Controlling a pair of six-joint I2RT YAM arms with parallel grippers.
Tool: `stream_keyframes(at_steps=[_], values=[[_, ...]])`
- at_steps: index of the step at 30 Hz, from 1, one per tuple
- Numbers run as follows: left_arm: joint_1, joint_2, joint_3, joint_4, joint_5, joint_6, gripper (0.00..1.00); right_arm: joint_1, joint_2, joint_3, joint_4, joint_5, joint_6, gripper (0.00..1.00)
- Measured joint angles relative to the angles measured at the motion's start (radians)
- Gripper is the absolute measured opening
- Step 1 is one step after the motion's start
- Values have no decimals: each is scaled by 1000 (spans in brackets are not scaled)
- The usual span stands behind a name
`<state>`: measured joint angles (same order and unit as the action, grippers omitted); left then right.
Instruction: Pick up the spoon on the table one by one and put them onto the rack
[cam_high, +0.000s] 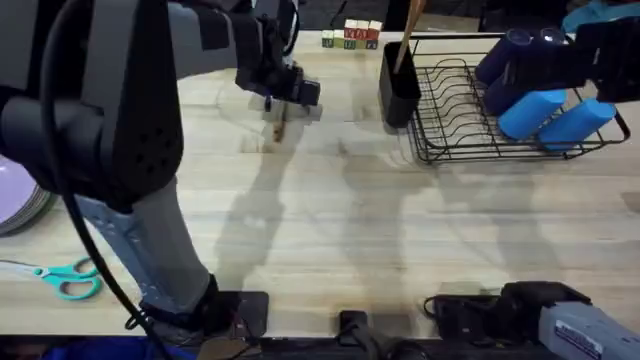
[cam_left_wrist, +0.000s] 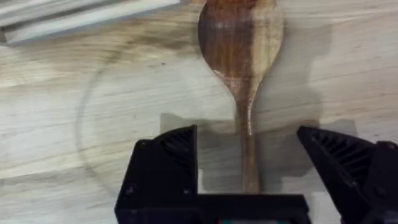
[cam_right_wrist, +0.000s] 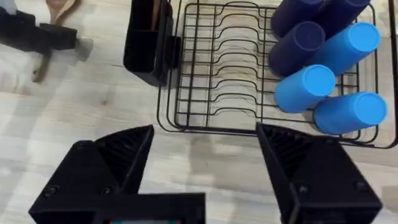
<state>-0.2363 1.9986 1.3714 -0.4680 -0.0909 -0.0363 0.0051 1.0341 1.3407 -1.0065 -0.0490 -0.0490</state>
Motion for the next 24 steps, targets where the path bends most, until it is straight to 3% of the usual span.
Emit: stream_keyframes(at_steps=[6,9,11,12,14,16,24], values=[[0,17,26,-35,13,-6,945,0,0,0,0,0,0,992],[0,18,28,-41,21,-11,874,0,0,0,0,0,0,993],[-2,19,29,-41,29,-13,804,0,0,0,0,0,0,992],[-2,20,30,-44,44,-13,698,0,0,0,0,0,0,992],[-3,20,30,-45,50,-13,621,0,0,0,0,0,0,992],[-6,20,30,-48,58,-12,445,0,0,0,0,0,0,992],[-6,20,30,-43,62,-8,265,0,0,0,0,0,0,992]])
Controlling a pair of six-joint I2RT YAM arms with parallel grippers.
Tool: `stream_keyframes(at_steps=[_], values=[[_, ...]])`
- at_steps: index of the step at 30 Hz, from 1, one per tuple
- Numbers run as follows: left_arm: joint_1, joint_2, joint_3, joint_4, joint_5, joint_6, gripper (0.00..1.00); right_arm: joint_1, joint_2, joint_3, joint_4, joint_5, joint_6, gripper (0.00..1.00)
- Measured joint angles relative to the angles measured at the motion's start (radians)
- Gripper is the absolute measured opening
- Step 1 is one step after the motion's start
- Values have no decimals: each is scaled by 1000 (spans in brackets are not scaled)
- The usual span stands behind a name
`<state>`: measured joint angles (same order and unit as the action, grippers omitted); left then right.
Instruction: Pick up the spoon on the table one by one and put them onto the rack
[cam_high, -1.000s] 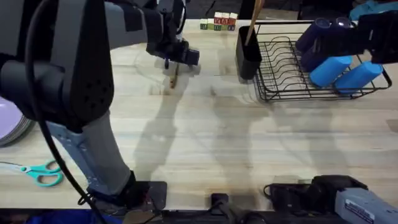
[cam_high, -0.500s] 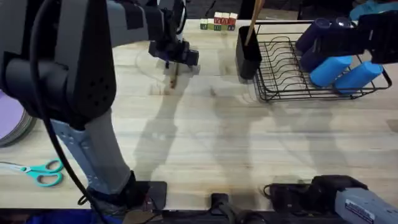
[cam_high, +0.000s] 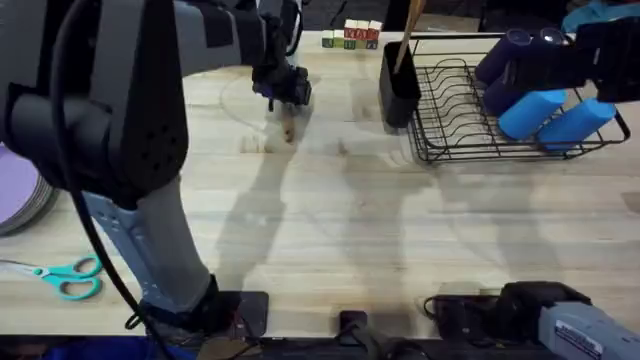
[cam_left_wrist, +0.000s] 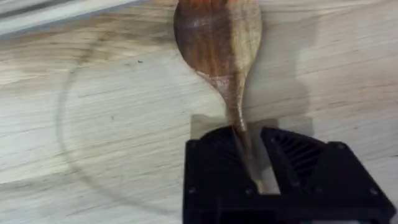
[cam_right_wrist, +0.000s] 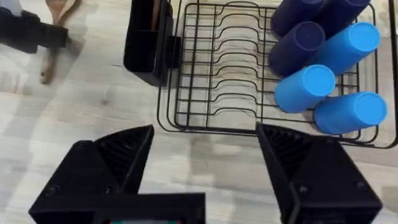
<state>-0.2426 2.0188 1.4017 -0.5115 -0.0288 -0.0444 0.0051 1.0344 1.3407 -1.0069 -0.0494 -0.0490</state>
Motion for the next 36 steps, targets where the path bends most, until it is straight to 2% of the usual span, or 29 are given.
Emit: stream_keyframes(at_steps=[3,7,20,24,32,36], values=[[0,0,0,3,-1,2,194,0,0,0,0,0,0,992],[-1,0,0,11,-2,7,48,0,0,0,0,0,0,992],[-1,-4,0,7,-2,7,41,0,0,0,0,0,0,992],[-1,-23,-13,-10,-26,8,41,0,0,0,0,0,0,992],[-2,-149,-36,-27,-32,8,43,0,0,0,0,0,0,993],[-2,-266,-36,-8,28,8,43,0,0,0,0,0,0,993]])
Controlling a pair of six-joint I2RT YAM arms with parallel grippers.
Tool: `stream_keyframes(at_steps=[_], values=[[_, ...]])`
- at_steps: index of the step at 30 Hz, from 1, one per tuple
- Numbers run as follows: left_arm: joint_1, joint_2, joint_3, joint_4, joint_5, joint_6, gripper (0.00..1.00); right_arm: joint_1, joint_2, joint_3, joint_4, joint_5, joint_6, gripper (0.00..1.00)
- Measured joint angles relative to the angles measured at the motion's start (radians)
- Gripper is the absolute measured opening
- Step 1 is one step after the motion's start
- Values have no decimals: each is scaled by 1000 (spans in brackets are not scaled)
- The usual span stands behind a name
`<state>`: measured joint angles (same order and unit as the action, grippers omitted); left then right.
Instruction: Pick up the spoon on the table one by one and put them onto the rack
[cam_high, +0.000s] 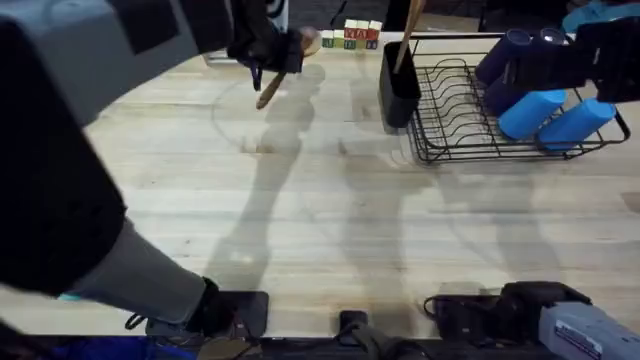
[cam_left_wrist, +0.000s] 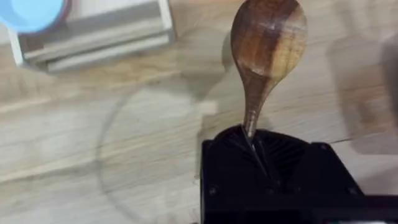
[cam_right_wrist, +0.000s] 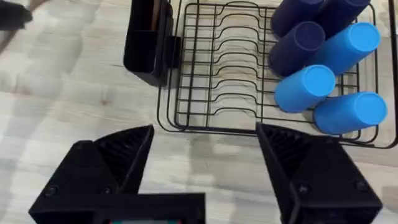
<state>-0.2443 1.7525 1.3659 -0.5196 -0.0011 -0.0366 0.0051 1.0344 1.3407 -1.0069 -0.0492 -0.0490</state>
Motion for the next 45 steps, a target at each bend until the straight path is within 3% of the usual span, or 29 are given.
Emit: stream_keyframes(at_steps=[6,7,9,10,18,22,27,37,40,45], values=[[0,-54,0,89,130,-15,43,0,0,0,0,0,0,992],[-2,-68,0,169,218,-52,43,0,0,0,0,0,0,992],[-7,-73,0,217,274,-78,43,0,0,0,0,0,0,992],[-27,-72,0,285,348,-110,43,0,0,0,0,0,0,992],[-135,-72,0,423,425,-137,43,0,0,0,0,0,0,992],[-194,-73,0,486,422,-164,43,0,0,0,0,0,0,992],[-231,-72,0,556,390,-185,43,0,0,0,0,0,0,992],[-310,-72,0,566,309,-189,44,0,0,0,0,0,0,992],[-348,-72,0,584,249,-189,44,0,0,0,0,0,0,992],[-375,-65,0,614,227,-189,44,0,0,0,0,0,0,992]])
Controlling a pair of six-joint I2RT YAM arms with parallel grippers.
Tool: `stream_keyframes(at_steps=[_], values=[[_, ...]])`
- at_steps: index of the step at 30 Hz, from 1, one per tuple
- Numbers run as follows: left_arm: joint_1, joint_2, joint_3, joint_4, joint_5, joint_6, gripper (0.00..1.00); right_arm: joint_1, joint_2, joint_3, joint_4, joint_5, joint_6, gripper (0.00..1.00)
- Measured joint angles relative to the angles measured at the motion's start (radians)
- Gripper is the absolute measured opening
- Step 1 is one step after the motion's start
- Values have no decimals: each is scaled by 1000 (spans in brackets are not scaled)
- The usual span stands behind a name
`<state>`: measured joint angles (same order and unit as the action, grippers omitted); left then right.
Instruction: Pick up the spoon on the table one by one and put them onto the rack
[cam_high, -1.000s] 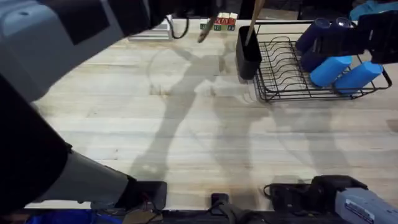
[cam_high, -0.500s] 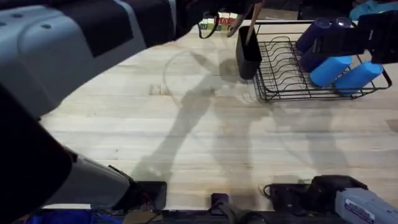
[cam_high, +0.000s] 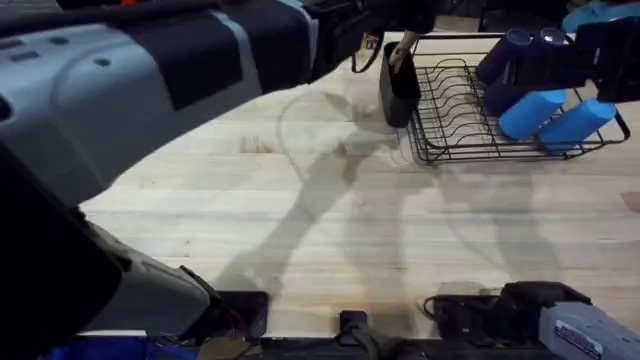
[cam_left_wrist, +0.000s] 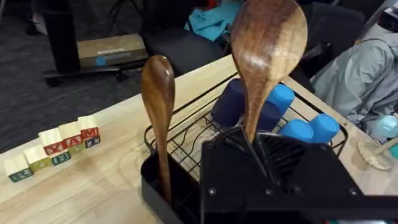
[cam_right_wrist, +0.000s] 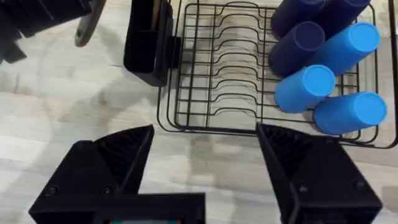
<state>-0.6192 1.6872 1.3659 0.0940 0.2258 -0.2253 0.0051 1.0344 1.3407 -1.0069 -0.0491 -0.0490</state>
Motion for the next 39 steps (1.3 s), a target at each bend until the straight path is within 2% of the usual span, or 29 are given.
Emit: stream_keyframes(at_steps=[6,17,26,31,35,39], values=[[-6,30,0,61,-12,0,44,0,0,0,0,0,0,992],[-5,34,-10,54,-18,30,44,0,0,0,0,0,0,992],[4,29,-11,-56,-21,79,44,0,0,0,0,0,0,992],[40,-10,-13,-144,-17,103,44,0,0,0,0,0,0,992],[75,-51,-13,-182,16,141,44,0,0,0,0,0,0,992],[88,-86,-13,-256,42,162,44,0,0,0,0,0,0,992]])
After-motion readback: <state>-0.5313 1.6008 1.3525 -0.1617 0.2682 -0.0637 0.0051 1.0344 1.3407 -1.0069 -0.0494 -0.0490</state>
